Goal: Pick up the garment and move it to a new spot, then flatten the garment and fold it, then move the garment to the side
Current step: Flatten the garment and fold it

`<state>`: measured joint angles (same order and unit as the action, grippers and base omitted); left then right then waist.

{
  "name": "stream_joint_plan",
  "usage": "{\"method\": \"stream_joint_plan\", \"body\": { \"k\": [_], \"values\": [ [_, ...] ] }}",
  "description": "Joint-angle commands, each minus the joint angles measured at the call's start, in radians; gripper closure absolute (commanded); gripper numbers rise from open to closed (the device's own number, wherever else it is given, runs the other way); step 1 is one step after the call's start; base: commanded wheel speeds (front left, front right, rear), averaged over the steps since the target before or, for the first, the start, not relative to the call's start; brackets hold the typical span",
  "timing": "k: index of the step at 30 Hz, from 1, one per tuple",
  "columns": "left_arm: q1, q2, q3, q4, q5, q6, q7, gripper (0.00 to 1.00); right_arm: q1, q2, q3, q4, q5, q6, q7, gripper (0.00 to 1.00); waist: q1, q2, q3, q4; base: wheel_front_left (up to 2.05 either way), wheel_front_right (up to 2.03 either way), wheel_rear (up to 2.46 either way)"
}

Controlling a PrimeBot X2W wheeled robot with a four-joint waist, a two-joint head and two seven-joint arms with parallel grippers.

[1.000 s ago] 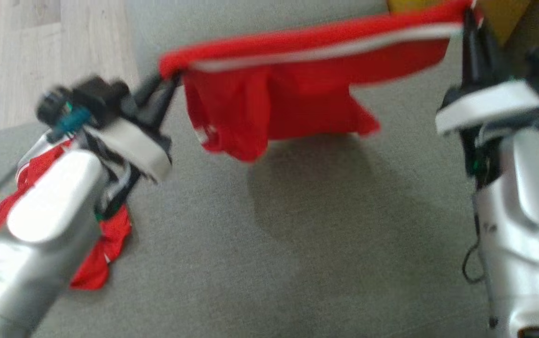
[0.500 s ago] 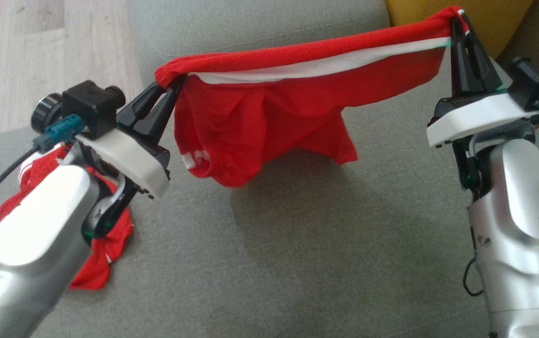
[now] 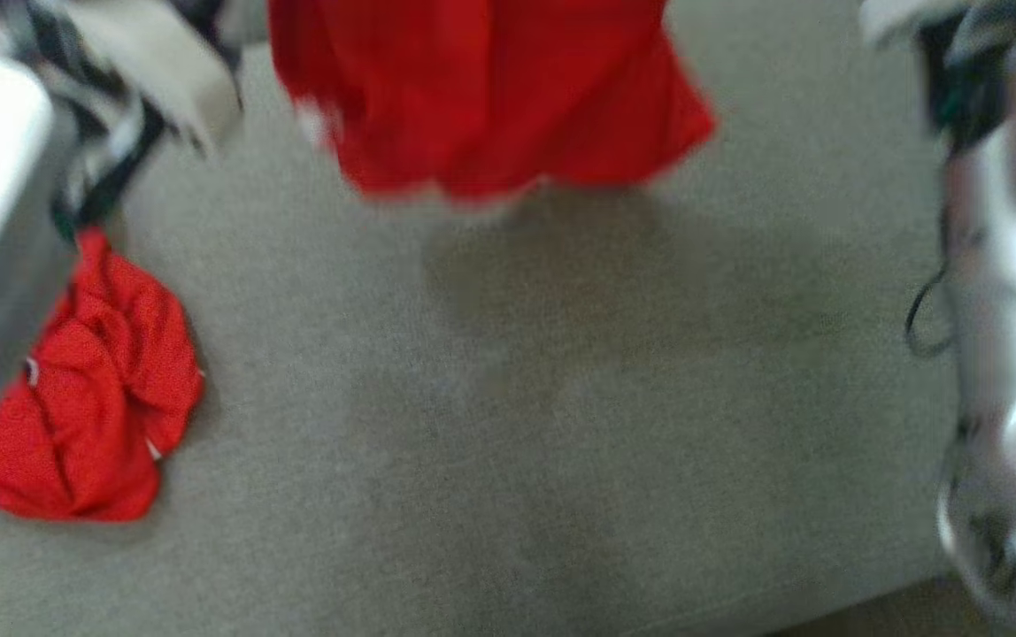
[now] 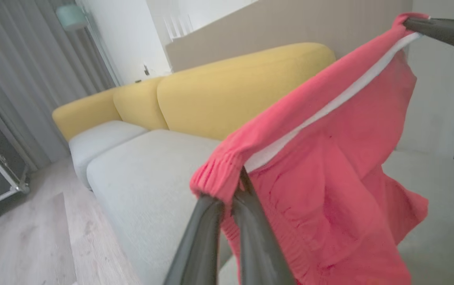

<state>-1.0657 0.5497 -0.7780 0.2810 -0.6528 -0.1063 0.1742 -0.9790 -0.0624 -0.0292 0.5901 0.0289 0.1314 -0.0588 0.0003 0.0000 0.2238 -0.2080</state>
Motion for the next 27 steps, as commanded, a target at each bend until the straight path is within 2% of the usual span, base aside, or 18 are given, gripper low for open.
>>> {"method": "stream_joint_plan", "body": {
  "k": [1, 5, 8, 14, 22, 23, 27],
  "values": [
    [-0.123, 0.015, 0.058, 0.023, 0.026, -0.004, -0.035, 1.0, -0.112, -0.007, -0.027, 0.005, -0.016, -0.001, -0.048, 1.0, -0.0003, 0.0, 0.099, -0.007, 0.0, 0.0, 0.0],
    [-0.266, -0.047, 0.068, 0.147, 0.069, -0.011, -0.147, 1.0, -0.264, -0.009, -0.123, 0.116, -0.074, -0.001, -0.157, 1.0, -0.0003, 0.0, 0.151, 0.0, 0.0, 0.0, 0.0],
    [-0.321, -0.087, 0.043, 0.219, 0.095, -0.017, -0.221, 1.0, -0.316, -0.006, -0.169, 0.194, -0.12, -0.001, -0.188, 1.0, -0.0003, 0.0, 0.172, 0.006, 0.0, 0.0, 0.0],
    [-0.306, -0.134, -0.088, 0.325, 0.106, -0.024, -0.32, 1.0, -0.279, 0.001, -0.148, 0.362, -0.191, -0.001, -0.201, 1.0, -0.0003, 0.0, 0.192, 0.014, 0.0, 0.0, 0.0],
    [-0.176, -0.105, -0.326, 0.341, 0.005, -0.024, -0.378, 1.0, -0.194, -0.037, -0.058, 0.605, -0.241, -0.001, -0.173, 1.0, -0.0003, 0.0, 0.163, 0.021, 0.0, 0.0, 0.0],
    [-0.176, -0.105, -0.326, 0.341, 0.005, -0.024, -0.378, 1.0, -0.194, -0.037, -0.058, 0.605, -0.241, -0.001, -0.173, 1.0, -0.0003, 0.0, 0.163, 0.021, 0.0, 0.0, 0.0],
    [-0.11, -0.072, -0.427, 0.304, -0.055, -0.024, -0.39, 1.0, -0.161, -0.069, -0.005, 0.668, -0.232, -0.001, -0.134, 1.0, -0.0003, 0.0, 0.118, 0.017, 0.0, 0.0, 0.0]
  ]
}}
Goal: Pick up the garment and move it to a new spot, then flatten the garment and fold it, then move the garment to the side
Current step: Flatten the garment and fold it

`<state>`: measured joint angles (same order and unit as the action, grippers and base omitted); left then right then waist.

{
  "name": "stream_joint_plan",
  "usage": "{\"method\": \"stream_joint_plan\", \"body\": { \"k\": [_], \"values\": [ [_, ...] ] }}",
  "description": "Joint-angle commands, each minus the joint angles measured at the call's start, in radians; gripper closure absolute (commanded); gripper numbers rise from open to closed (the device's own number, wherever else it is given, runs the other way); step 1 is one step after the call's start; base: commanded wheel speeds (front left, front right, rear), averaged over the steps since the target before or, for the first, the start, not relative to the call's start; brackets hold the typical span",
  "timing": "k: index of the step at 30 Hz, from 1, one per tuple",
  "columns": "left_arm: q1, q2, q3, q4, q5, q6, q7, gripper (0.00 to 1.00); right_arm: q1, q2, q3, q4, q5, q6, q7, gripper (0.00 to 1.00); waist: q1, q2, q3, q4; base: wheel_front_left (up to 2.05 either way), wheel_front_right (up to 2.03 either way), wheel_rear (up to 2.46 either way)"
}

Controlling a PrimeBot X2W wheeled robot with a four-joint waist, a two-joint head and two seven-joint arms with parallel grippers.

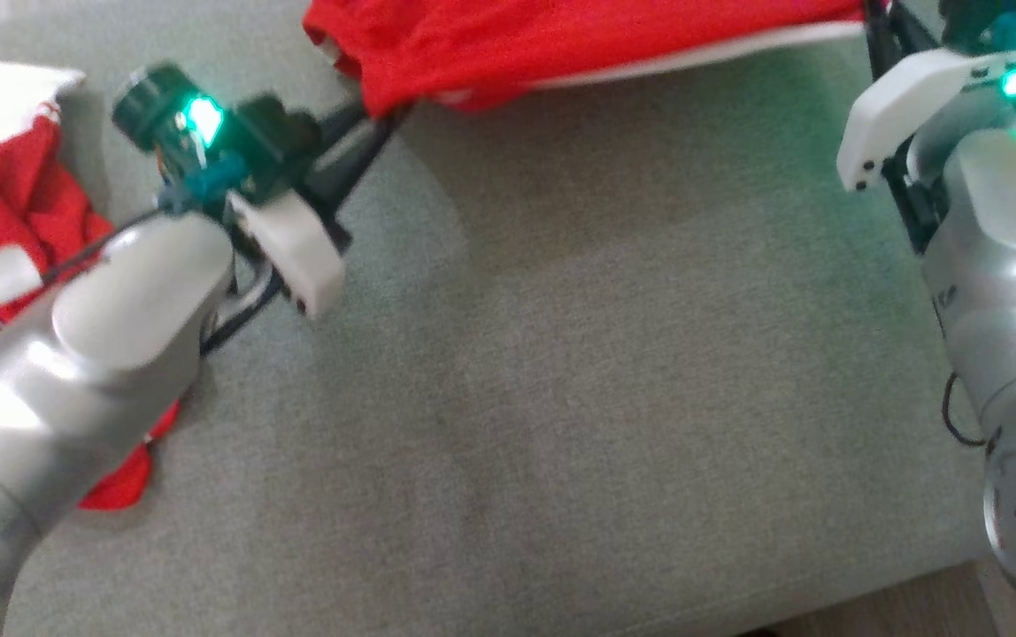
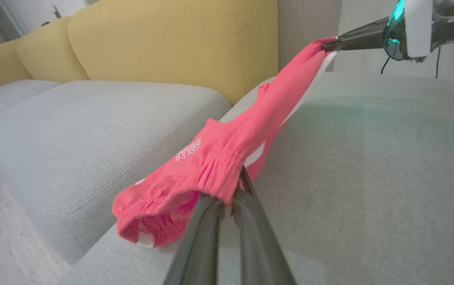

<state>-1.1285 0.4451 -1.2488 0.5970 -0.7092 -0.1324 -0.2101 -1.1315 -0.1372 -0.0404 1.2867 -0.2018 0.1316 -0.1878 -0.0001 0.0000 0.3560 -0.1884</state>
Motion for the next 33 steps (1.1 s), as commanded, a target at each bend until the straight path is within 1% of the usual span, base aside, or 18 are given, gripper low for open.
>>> {"method": "stream_joint_plan", "body": {
  "k": [1, 4, 5, 9, 12, 17, 23, 27, 33],
  "values": [
    [-0.031, 0.041, 0.029, -0.024, -0.013, 0.002, -0.008, 1.0, 0.002, 0.001, 0.017, -0.021, 0.007, -0.001, 0.006, 1.0, 0.0001, 0.0, -0.027, -0.004, 0.0, 0.0, 0.0],
    [0.028, 0.065, 0.002, -0.059, -0.056, 0.002, -0.002, 1.0, 0.041, -0.012, 0.042, -0.008, 0.037, -0.001, 0.029, 1.0, 0.0001, 0.0, -0.073, -0.013, 0.0, 0.0, 0.0],
    [0.068, 0.077, -0.01, -0.087, -0.077, 0.002, 0.01, 1.0, 0.074, -0.018, 0.05, -0.003, 0.064, -0.001, 0.043, 1.0, 0.0001, 0.0, -0.101, -0.018, 0.0, 0.0, 0.0],
    [0.161, 0.099, -0.02, -0.151, -0.098, 0.003, 0.02, 1.0, 0.157, -0.022, 0.066, 0.001, 0.132, -0.001, 0.066, 1.0, 0.0001, 0.0, -0.163, -0.03, 0.0, 0.0, 0.0],
    [0.216, 0.105, -0.022, -0.193, -0.102, 0.016, 0.026, 1.0, 0.202, -0.029, 0.064, 0.002, 0.173, -0.001, 0.073, 1.0, 0.0001, 0.0, -0.194, -0.035, 0.0, 0.0, 0.0],
    [0.311, 0.11, -0.025, -0.261, -0.103, 0.051, 0.033, 1.0, 0.271, -0.05, 0.057, 0.002, 0.222, -0.001, 0.068, 1.0, 0.0001, 0.0, -0.246, -0.043, 0.0, 0.0, 0.0],
    [0.415, 0.098, -0.028, -0.346, -0.108, 0.105, 0.044, 1.0, 0.342, -0.068, 0.066, -0.002, 0.266, -0.001, 0.067, 1.0, 0.0001, 0.0, -0.295, -0.05, 0.0, 0.0, 0.0],
    [0.451, 0.093, -0.028, -0.394, -0.107, 0.135, 0.056, 1.0, 0.364, -0.078, 0.08, -0.032, 0.291, -0.001, 0.058, 1.0, 0.0001, 0.0, -0.3, -0.053, 0.0, 0.0, 0.0],
    [0.448, 0.095, -0.019, -0.421, -0.113, 0.164, 0.076, 1.0, 0.367, -0.075, 0.1, -0.105, 0.328, -0.001, 0.063, 1.0, 0.0001, 0.0, -0.276, -0.034, 0.0, 0.0, 0.0]
  ]
}}
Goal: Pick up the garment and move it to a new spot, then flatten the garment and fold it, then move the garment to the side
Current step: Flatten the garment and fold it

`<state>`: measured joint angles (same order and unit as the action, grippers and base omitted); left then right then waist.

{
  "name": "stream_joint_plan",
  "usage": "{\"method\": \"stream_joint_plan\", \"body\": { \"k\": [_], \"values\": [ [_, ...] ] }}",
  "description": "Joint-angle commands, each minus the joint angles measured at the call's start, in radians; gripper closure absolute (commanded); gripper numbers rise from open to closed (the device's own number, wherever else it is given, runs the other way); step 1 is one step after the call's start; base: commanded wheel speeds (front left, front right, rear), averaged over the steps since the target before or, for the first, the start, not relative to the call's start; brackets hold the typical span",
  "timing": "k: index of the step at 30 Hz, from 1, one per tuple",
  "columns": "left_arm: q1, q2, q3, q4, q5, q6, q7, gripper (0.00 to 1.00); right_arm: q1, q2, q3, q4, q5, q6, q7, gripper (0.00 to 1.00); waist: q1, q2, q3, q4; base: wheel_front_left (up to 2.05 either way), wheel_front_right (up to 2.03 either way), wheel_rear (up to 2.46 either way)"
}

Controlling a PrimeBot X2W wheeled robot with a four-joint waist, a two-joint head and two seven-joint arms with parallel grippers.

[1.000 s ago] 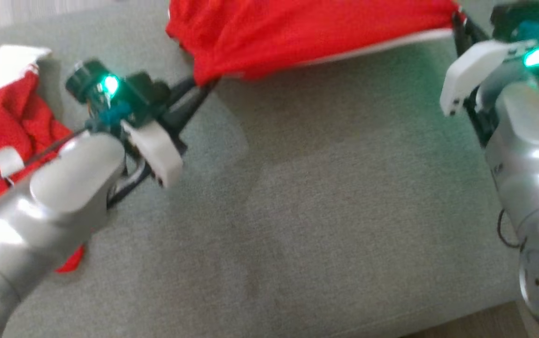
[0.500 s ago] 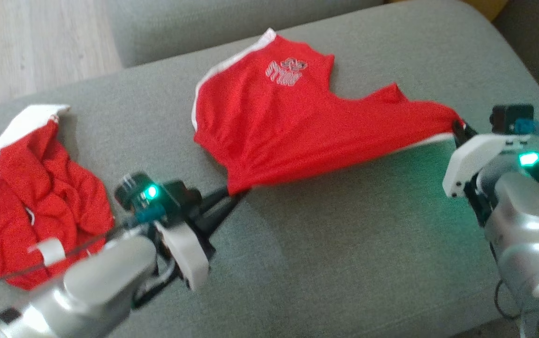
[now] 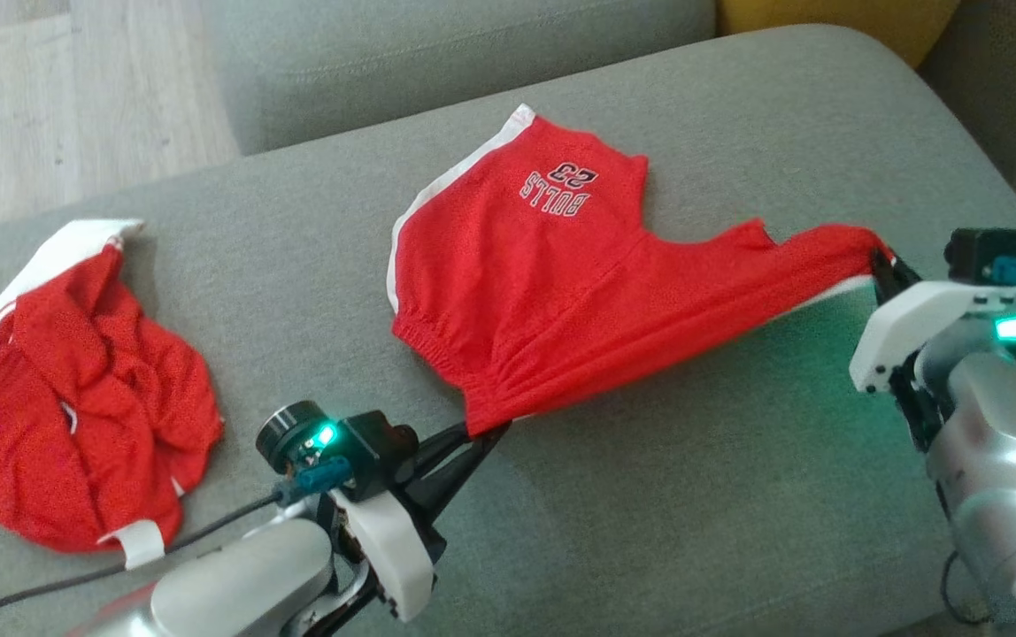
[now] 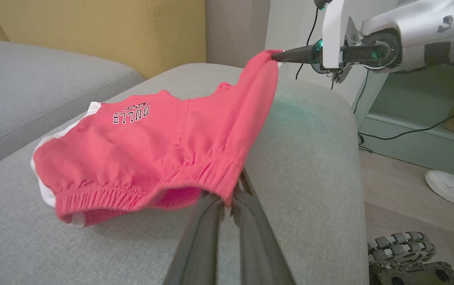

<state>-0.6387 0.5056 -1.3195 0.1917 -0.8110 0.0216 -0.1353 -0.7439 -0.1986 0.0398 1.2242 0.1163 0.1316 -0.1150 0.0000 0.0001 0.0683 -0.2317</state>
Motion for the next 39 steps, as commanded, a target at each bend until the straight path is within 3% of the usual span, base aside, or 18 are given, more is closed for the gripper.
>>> {"method": "stream_joint_plan", "body": {
  "k": [1, 11, 19, 31, 39],
  "values": [
    [-0.046, 0.035, 0.056, -0.017, -0.016, 0.012, 0.004, 1.0, -0.023, -0.012, 0.023, -0.058, 0.015, -0.001, -0.007, 1.0, 0.0, -0.0001, 0.019, 0.015, 0.0, 0.0, 0.0],
    [-0.118, 0.032, 0.113, -0.011, -0.074, 0.004, 0.044, 1.0, -0.087, 0.004, 0.031, -0.195, 0.04, -0.001, 0.051, 1.0, 0.0, -0.0001, 0.102, 0.094, 0.0, 0.0, 0.0],
    [-0.235, 0.008, 0.17, 0.024, -0.121, -0.024, 0.095, 1.0, -0.212, 0.012, 0.009, -0.257, -0.011, -0.001, 0.101, 1.0, 0.0, -0.0001, 0.199, 0.182, 0.0, 0.0, 0.0],
    [-0.387, -0.077, 0.17, 0.159, -0.131, -0.068, 0.194, 1.0, -0.371, 0.018, 0.0, -0.17, -0.173, -0.001, 0.109, 1.0, 0.0, -0.0001, 0.32, 0.284, 0.0, 0.0, 0.0],
    [-0.434, -0.14, 0.153, 0.244, -0.118, -0.095, 0.193, 1.0, -0.43, 0.007, -0.023, -0.089, -0.226, -0.001, 0.071, 1.0, 0.0, -0.0001, 0.369, 0.325, 0.0, 0.0, 0.0]
  ]
}}
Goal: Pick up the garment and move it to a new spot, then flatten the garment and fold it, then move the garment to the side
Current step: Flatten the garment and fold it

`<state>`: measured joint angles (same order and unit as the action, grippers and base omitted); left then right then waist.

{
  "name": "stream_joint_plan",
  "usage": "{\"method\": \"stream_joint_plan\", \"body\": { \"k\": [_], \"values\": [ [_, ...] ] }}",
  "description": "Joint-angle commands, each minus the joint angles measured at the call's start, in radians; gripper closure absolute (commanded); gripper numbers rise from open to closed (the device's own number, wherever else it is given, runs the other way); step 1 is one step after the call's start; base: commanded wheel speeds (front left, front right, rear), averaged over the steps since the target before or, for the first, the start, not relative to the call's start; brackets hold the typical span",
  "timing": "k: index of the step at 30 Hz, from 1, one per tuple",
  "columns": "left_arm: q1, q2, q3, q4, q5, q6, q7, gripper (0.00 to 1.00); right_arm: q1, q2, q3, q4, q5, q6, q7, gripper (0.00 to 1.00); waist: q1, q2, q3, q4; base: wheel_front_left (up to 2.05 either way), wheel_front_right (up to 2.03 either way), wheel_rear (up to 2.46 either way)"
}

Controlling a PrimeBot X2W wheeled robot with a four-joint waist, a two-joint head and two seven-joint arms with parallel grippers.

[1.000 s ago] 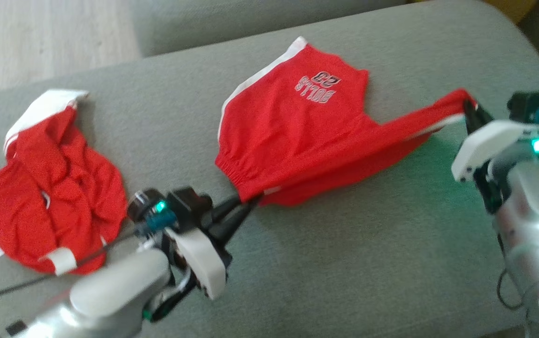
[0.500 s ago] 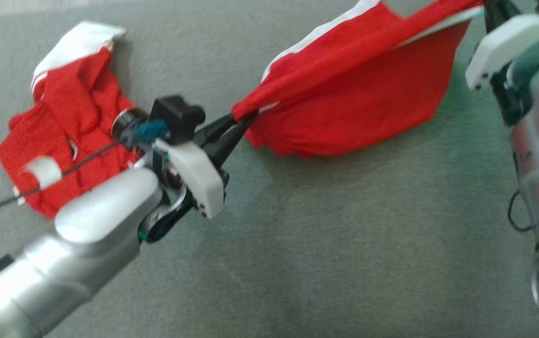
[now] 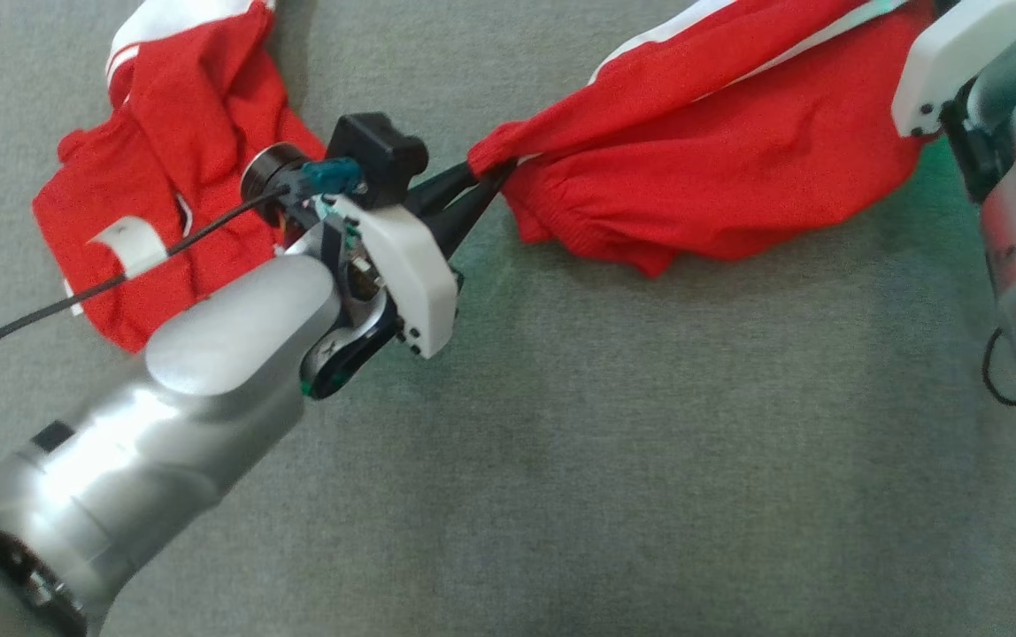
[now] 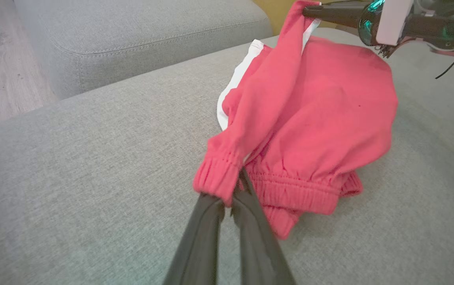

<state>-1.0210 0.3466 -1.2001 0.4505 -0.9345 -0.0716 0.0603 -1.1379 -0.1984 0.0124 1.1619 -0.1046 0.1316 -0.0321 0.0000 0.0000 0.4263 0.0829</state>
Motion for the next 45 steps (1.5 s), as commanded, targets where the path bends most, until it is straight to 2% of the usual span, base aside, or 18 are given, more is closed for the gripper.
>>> {"method": "stream_joint_plan", "body": {
  "k": [1, 5, 6, 7, 8, 18, 21, 26, 27, 32, 36, 41, 45],
  "values": [
    [-0.056, 0.012, 0.032, -0.006, 0.006, -0.004, -0.006, 1.0, -0.042, 0.005, 0.001, -0.019, -0.009, -0.001, -0.016, 1.0, 0.0, 0.0, 0.015, 0.015, 0.0, 0.0, 0.0],
    [-0.071, -0.015, 0.026, 0.029, 0.012, -0.011, -0.014, 1.0, -0.066, 0.001, -0.019, 0.013, -0.023, -0.001, -0.028, 1.0, 0.0, 0.0, 0.03, 0.034, 0.0, 0.0, 0.0],
    [-0.073, -0.021, 0.024, 0.04, 0.014, -0.01, -0.017, 0.62, -0.07, 0.008, -0.018, 0.02, -0.022, -0.001, -0.037, 0.13, 0.0, 0.0, 0.031, 0.038, 0.0, 0.0, 0.0],
    [-0.074, -0.026, 0.022, 0.051, 0.016, -0.008, -0.017, 0.1, -0.074, 0.011, -0.022, 0.032, -0.019, -0.001, -0.038, 0.0, 0.0, 0.0, 0.032, 0.04, 0.0, 0.0, 0.0],
    [-0.075, -0.031, 0.021, 0.062, 0.017, -0.007, -0.017, 0.0, -0.077, 0.01, -0.019, 0.041, -0.023, -0.001, -0.04, 0.0, 0.0, 0.0, 0.032, 0.041, 0.0, 0.0, 0.0],
    [-0.062, -0.04, 0.053, 0.121, 0.015, 0.022, -0.105, 0.0, -0.065, 0.017, -0.049, 0.083, 0.01, -0.001, -0.115, 0.0, 0.0, 0.0, -0.026, 0.014, 0.0, 0.0, 0.0],
    [-0.04, -0.027, 0.084, 0.135, 0.006, 0.06, -0.158, 0.0, -0.048, 0.03, -0.044, 0.09, 0.047, -0.001, -0.154, 0.0, 0.0, 0.0, -0.062, -0.01, 0.0, 0.0, 0.0],
    [0.028, 0.004, 0.153, 0.127, -0.012, 0.131, -0.278, 0.0, 0.023, 0.031, 0.031, 0.054, 0.12, -0.001, -0.221, 0.0, 0.0, 0.0, -0.14, -0.05, 0.0, 0.0, 0.0],
    [0.028, 0.004, 0.153, 0.127, -0.012, 0.131, -0.278, 0.0, 0.023, 0.031, 0.031, 0.054, 0.12, -0.001, -0.221, 0.0, 0.0, 0.0, -0.14, -0.05, 0.0, 0.0, 0.0],
    [0.138, 0.04, 0.275, 0.046, 0.001, 0.204, -0.321, 0.0, 0.175, 0.026, 0.109, -0.119, 0.238, -0.001, -0.229, 0.0, 0.0, 0.0, -0.212, -0.09, 0.0, 0.0, 0.0],
    [0.271, 0.051, 0.422, -0.069, 0.087, 0.247, -0.322, 0.0, 0.322, 0.025, 0.146, -0.265, 0.298, -0.001, -0.229, 0.0, 0.0, 0.0, -0.253, -0.116, 0.0, 0.0, 0.0],
    [0.467, 0.036, 0.559, -0.173, 0.213, 0.251, -0.322, 0.0, 0.507, 0.039, 0.146, -0.412, 0.332, -0.001, -0.229, 0.0, 0.0, 0.0, -0.292, -0.141, 0.0, 0.0, 0.0],
    [0.603, -0.002, 0.65, -0.22, 0.289, 0.23, -0.322, 0.0, 0.646, 0.071, 0.116, -0.506, 0.337, -0.001, -0.23, 0.0, 0.0, 0.0, -0.322, -0.156, 0.0, 0.0, 0.0]
  ]
}}
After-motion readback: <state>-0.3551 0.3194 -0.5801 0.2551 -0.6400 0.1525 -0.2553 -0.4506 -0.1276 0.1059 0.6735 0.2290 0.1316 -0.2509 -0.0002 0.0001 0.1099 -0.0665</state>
